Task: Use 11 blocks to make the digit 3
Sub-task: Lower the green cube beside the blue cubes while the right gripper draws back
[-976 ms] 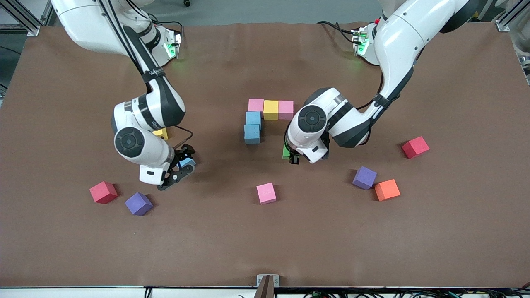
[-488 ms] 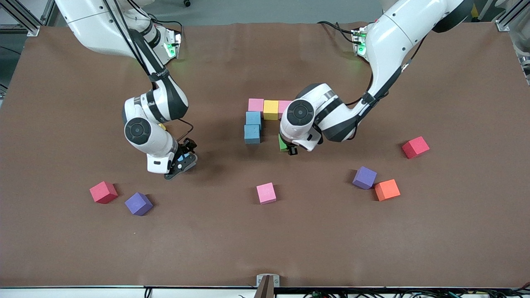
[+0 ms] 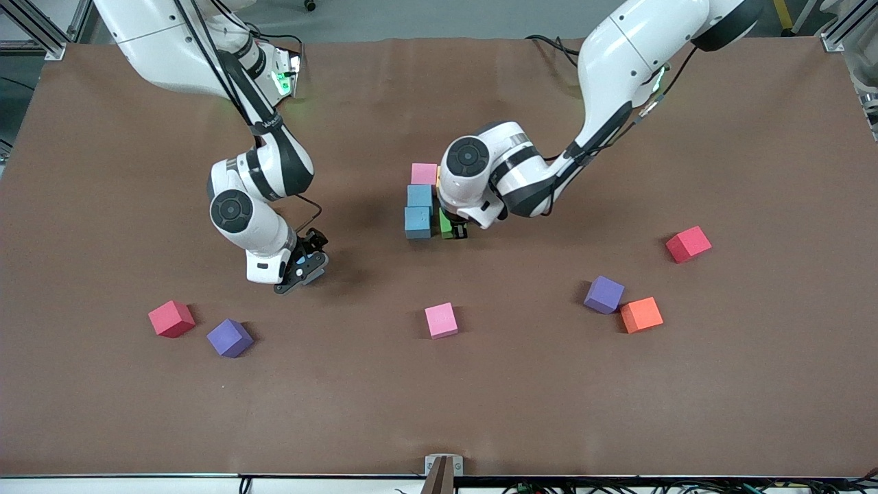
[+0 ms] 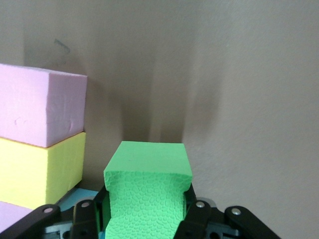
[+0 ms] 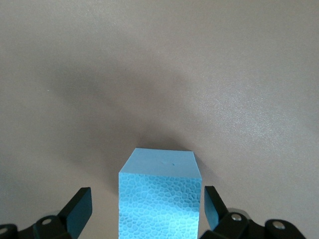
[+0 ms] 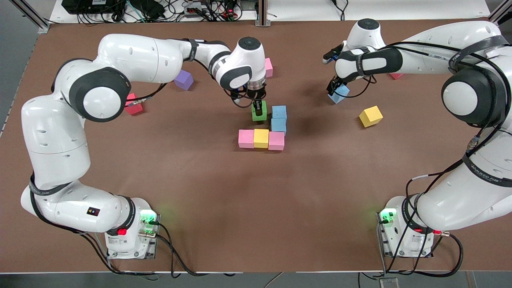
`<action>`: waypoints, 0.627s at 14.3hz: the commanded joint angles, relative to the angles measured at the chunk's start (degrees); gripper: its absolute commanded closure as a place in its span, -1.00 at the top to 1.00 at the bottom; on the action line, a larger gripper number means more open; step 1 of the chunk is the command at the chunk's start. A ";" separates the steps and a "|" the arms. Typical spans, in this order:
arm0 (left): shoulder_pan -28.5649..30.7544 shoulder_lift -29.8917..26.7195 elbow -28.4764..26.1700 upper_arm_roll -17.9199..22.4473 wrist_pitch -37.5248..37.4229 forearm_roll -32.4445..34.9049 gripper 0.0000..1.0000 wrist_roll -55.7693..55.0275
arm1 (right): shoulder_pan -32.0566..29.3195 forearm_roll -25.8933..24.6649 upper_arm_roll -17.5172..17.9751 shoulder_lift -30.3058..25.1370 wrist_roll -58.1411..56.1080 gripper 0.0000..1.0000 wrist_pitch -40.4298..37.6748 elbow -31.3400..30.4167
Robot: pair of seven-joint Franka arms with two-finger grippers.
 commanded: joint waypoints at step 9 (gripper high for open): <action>-2.09 2.10 -0.22 0.53 4.80 5.84 -0.90 -5.95 | -0.37 0.65 0.19 0.47 -1.49 -0.36 3.88 -1.76</action>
